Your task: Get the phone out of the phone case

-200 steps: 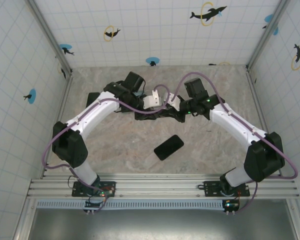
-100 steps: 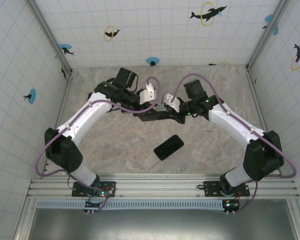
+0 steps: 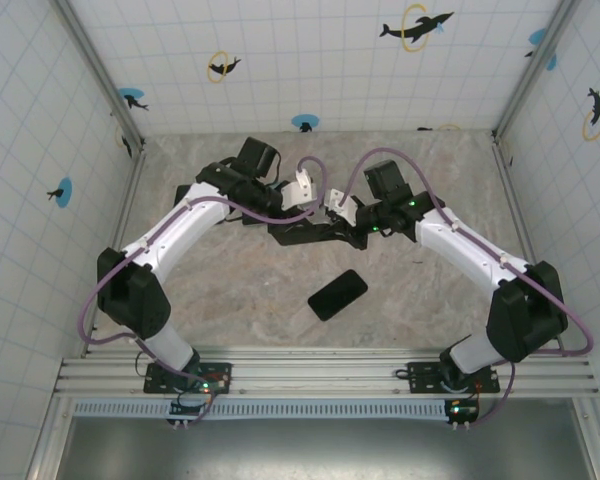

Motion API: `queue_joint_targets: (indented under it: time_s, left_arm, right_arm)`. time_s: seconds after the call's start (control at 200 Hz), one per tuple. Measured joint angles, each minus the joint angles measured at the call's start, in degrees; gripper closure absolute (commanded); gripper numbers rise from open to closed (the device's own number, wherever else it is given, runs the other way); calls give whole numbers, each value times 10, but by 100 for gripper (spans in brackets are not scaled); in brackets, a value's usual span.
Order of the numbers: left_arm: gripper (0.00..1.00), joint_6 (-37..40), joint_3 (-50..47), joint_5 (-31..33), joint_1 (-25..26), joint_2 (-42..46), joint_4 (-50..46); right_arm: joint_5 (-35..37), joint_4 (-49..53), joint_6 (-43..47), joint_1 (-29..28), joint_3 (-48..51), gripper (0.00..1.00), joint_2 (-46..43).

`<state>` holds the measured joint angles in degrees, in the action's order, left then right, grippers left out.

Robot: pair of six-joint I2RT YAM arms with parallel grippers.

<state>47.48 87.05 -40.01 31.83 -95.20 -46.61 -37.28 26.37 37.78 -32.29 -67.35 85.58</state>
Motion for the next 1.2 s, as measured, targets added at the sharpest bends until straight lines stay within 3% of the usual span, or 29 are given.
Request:
queue_joint_targets:
  time_s: [0.315, 0.646, 0.771, 0.921, 1.076, 1.196]
  left_arm:
    - [59, -1, 0, 11, -1, -13, -11]
    - [74, -1, 1, 4, -1, -14, -17]
    - [79, -1, 25, 0, -1, -30, -44]
    - [84, -1, 39, -1, -1, -36, -59]
    - [91, -2, 43, -4, -1, -36, -63]
    - [95, -13, 43, -5, 0, -36, -63]
  right_arm:
    - [-3, -5, -21, 2, 0, 100, 0]
    - [4, -9, -22, 1, 0, 100, 1]
    - [10, -9, -24, 2, 0, 96, 1]
    - [13, -15, -21, 4, 0, 82, 1]
    - [15, -23, -15, 4, 1, 82, 1]
    - [16, -35, -14, 4, 6, 74, 1]
